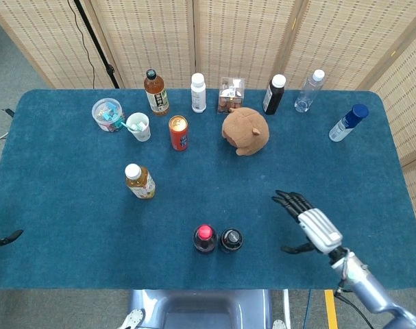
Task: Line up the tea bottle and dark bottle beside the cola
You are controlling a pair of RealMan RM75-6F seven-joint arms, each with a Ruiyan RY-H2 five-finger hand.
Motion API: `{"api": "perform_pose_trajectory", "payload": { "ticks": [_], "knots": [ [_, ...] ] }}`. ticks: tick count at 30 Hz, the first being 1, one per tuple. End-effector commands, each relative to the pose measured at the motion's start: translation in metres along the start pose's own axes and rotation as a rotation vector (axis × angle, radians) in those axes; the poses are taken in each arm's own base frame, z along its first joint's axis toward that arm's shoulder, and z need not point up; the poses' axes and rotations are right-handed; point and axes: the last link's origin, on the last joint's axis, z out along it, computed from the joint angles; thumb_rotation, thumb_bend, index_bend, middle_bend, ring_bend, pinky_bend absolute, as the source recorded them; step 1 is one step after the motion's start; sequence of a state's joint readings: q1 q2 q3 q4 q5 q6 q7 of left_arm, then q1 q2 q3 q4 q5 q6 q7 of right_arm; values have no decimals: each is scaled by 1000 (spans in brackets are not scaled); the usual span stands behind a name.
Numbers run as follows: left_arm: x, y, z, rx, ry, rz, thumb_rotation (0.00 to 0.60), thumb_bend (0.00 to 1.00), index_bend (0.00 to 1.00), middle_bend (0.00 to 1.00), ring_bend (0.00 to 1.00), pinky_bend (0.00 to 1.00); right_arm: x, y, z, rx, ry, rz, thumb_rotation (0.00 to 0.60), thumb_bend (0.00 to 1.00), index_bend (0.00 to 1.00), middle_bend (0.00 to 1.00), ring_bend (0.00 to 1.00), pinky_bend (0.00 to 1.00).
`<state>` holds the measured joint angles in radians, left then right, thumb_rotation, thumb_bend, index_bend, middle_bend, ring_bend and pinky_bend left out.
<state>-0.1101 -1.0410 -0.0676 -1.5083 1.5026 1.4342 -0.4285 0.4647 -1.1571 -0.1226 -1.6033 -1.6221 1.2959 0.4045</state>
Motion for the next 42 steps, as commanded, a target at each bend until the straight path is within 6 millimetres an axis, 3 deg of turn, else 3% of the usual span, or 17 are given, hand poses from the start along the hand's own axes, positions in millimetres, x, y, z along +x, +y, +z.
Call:
{"api": "perform_pose_trajectory", "payload": {
  "ticks": [1,5,13,18,26,33,42],
  "knots": [
    [-12,4,22,-61,-113,-91,600,0,0,0,0,0,19,13,-37,-141,40,-62,600,0,0,0,0,0],
    [-29,15,48,-124,-168,-168,600,0,0,0,0,0,31,24,-67,-234,125,-141,600,0,0,0,0,0],
    [-62,32,87,-198,-209,-295,600,0,0,0,0,0,34,27,-87,-272,185,-129,600,0,0,0,0,0],
    [-109,55,124,-243,-225,-471,600,0,0,0,0,0,39,27,-92,-255,209,-106,600,0,0,0,0,0],
    [-150,81,146,-271,-243,-563,600,0,0,0,0,0,42,29,-94,-243,186,-87,600,0,0,0,0,0],
    [-166,107,163,-294,-262,-632,600,0,0,0,0,0,45,28,-92,-236,187,-72,600,0,0,0,0,0],
    [-184,119,167,-283,-314,-658,600,0,0,0,0,0,45,26,-91,-222,183,-55,600,0,0,0,0,0]
  ]
}}
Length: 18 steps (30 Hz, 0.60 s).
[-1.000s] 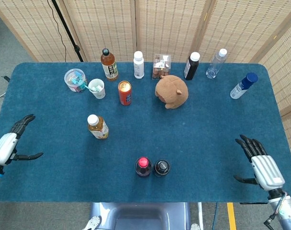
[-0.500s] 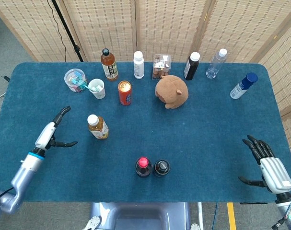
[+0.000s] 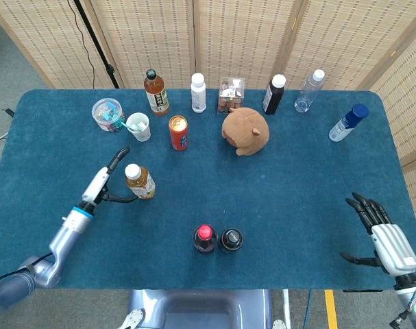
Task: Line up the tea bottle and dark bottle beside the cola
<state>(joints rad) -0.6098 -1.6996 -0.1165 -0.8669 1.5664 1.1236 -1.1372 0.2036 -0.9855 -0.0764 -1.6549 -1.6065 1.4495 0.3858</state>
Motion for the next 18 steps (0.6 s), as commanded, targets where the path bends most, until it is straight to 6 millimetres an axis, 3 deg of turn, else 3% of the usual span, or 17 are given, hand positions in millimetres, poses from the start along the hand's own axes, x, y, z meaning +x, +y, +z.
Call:
{"api": "perform_pose_trajectory", "payload": {
  "ticks": [1,8,11,14,15,18],
  "knots": [
    [-8,-2,3,4,-13,-18,600,0,0,0,0,0,0,-1,0,3,0,4,600,0,0,0,0,0],
    [-23,-9,11,24,-17,-29,600,24,0,0,0,38,1,-1,1,6,-2,16,600,0,0,0,0,0],
    [-25,-9,15,29,2,-40,600,178,3,15,90,175,0,-1,1,9,-3,18,600,0,0,0,0,0],
    [-26,-8,18,17,34,-48,600,344,151,180,282,329,0,-1,2,10,-5,23,600,0,0,0,0,0],
    [-26,-7,19,9,48,-53,600,381,248,257,340,368,0,-1,2,9,-4,23,600,0,0,0,0,0],
    [-27,-5,21,0,52,-50,600,415,422,391,440,428,0,-1,2,9,-2,24,600,0,0,0,0,0]
  ]
}}
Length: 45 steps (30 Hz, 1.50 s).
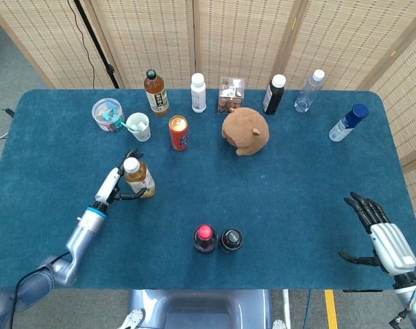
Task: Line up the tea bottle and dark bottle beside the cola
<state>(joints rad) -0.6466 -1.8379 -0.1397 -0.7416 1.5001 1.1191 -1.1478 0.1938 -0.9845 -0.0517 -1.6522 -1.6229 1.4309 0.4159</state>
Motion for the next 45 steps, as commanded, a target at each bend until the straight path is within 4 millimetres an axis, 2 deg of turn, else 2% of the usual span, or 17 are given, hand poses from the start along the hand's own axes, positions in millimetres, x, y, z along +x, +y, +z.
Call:
{"api": "perform_pose_trajectory", "payload": {
  "ticks": [1,5,12,19,25,45],
  "knots": [
    [0,2,1,-7,-6,5,600,416,455,415,461,436,0,0,0,-1,0,-1,600,0,0,0,0,0],
    [2,7,-4,-36,-10,-12,600,414,484,443,488,439,-1,0,1,-2,-1,1,600,0,0,0,0,0],
    [-4,22,-25,-129,-85,10,600,398,484,443,488,439,-2,-1,1,-2,0,-1,600,0,0,0,0,0],
    [-42,38,-61,-240,-225,55,600,389,480,443,486,439,-4,-2,2,-1,-6,-1,600,0,0,0,0,0],
    [-69,43,-77,-277,-293,58,600,383,475,443,484,440,-4,-3,1,0,-2,-2,600,0,0,0,0,0],
    [-85,35,-86,-306,-311,88,600,369,461,443,473,439,-4,-4,2,3,1,0,600,0,0,0,0,0]
  ]
}}
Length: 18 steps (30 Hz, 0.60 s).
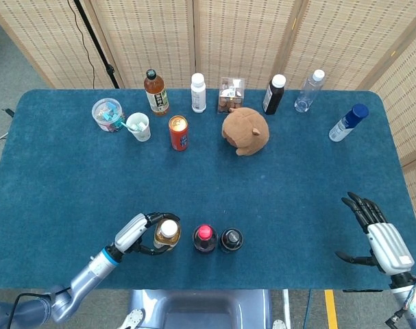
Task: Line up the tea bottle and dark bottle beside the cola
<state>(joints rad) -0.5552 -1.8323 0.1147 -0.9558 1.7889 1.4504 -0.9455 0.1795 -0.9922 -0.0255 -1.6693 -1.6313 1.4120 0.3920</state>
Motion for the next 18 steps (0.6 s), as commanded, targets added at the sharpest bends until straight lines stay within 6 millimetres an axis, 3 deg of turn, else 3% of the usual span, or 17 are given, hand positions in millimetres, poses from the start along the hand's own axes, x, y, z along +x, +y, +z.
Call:
{"api": "perform_pose_trajectory", "payload": {
  "ticks": [1,14,18],
  "knots": [
    [-2,0,1,-3,-1,0,600,369,460,443,473,439,0,0,0,0,0,0,600,0,0,0,0,0],
    [-10,-2,6,-17,-14,-3,600,343,430,406,391,438,1,-1,0,4,9,5,600,0,0,0,0,0],
    [-9,-2,4,-21,-49,-13,600,304,246,188,180,330,1,-1,1,2,13,13,600,0,0,0,0,0]
  ]
}}
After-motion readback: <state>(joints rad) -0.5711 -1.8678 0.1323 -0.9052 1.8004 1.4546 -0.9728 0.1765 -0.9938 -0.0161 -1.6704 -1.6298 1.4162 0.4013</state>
